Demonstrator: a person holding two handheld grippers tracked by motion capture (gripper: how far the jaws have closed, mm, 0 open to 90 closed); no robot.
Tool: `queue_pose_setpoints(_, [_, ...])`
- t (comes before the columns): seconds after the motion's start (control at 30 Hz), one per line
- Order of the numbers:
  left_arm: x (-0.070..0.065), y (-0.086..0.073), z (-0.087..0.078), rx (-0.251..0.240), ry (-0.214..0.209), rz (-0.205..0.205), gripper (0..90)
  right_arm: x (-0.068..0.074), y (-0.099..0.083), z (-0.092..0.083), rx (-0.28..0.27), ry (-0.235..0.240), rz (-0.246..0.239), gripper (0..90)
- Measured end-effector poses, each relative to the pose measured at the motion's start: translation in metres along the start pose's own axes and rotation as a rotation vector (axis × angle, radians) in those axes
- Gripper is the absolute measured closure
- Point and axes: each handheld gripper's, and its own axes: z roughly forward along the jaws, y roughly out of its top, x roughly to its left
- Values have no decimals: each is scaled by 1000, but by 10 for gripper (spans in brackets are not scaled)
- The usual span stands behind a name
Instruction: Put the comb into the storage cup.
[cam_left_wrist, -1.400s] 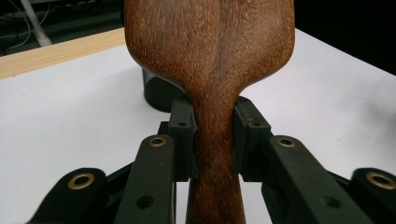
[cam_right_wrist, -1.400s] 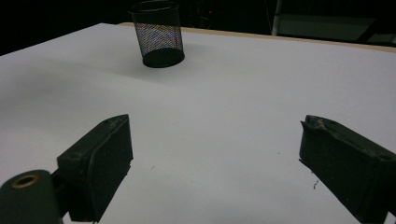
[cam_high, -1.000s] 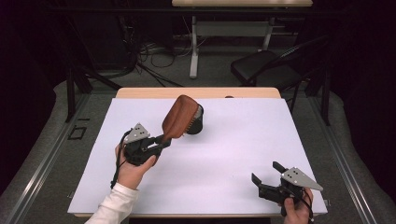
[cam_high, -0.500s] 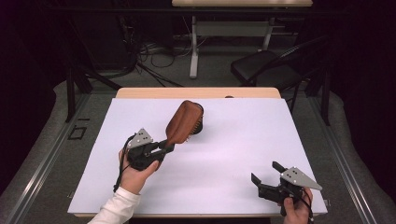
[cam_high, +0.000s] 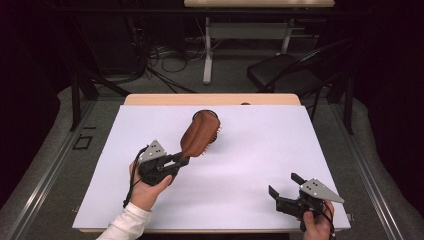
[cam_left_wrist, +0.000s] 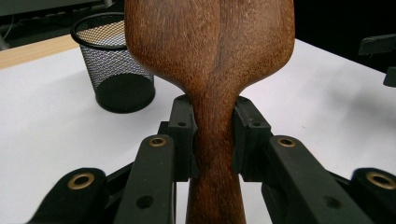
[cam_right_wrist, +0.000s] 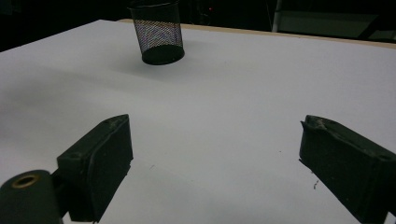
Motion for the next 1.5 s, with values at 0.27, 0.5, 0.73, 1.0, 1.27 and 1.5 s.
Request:
queue_pose_setpoints(0.27, [-4,-1,1,5,-10,9,721,2,1,0,-7,2,-2,90])
queue_pose_setpoints(0.5, [-7,-1,1,-2,-16,15,721,2,2,1,-6,1,14,90])
queue_pose_setpoints(0.73, [-9,-1,2,-2,-20,17,721,6,5,3,2,11,8,90])
queue_pose_setpoints(1.0, [-12,-1,1,-7,-21,20,721,10,11,7,6,23,4,90])
queue_pose_setpoints(1.27, [-14,-1,1,-9,-23,27,721,13,17,14,43,35,-1,90])
queue_pose_setpoints(1.5, [-16,-1,1,-9,-28,24,720,18,24,22,50,61,6,90])
